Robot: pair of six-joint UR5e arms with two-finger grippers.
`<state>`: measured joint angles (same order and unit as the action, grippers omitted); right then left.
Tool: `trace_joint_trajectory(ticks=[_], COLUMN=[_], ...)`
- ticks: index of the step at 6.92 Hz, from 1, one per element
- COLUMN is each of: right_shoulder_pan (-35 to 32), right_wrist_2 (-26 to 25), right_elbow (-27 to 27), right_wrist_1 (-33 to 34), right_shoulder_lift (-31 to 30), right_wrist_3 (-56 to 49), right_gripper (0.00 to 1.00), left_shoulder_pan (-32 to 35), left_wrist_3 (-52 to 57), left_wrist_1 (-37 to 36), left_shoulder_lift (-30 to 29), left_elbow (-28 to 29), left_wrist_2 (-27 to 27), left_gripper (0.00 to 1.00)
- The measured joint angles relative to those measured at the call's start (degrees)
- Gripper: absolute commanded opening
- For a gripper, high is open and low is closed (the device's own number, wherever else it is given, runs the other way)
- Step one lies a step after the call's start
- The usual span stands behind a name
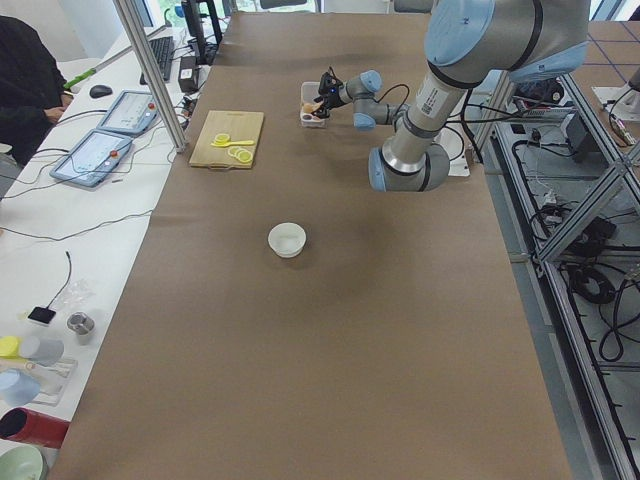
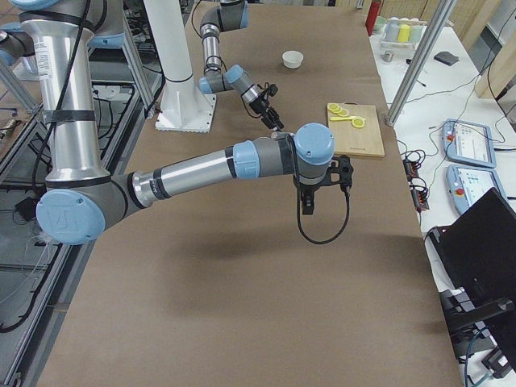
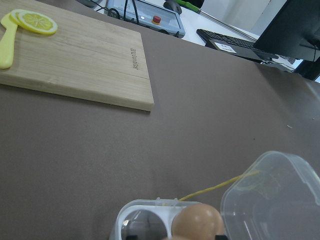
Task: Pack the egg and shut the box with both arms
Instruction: 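Lower the egg into an empty slot and open the left gripper, then withdraw the left gripper toward the cutting board while the right arm approaches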
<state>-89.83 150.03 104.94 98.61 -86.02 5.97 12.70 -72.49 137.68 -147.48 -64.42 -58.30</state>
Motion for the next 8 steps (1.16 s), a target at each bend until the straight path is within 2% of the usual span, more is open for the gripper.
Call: trace_joint_trajectory(ticks=[2,4,6,7,8], right_shoulder_pan=[-0.01,-0.04,0.14,0.66,1.99], right_wrist_2=[0.0,0.0,0.0,-0.18,-1.07], right_elbow=[0.0,1.09,4.1,4.91,5.22], right_wrist_1=[0.0,0.0,-0.06,-0.23,-0.59], right_shoulder_lift=[0.0,-0.18,-0.97,-1.25,-1.27], right_wrist_3=[0.01,0.68,3.33,4.27,5.72], right_gripper=[1.0,1.0,1.0,0.97,0.7], left_shoulder_pan=[-0.14,0.65,2.72,4.9,7.67], left_wrist_3=[0.0,0.25,0.58,0.67,0.69], left_wrist_1=[0.09,0.1,-1.28,-5.53,-13.29], left_shoulder_lift=[0.3,1.4,8.15,11.15,13.02], left_elbow=[-0.57,-4.04,-13.23,-19.36,-26.42], left_wrist_2=[0.05,-0.57,-4.49,-8.58,-13.26], left_gripper=[0.97,0.97,0.97,0.97,0.97])
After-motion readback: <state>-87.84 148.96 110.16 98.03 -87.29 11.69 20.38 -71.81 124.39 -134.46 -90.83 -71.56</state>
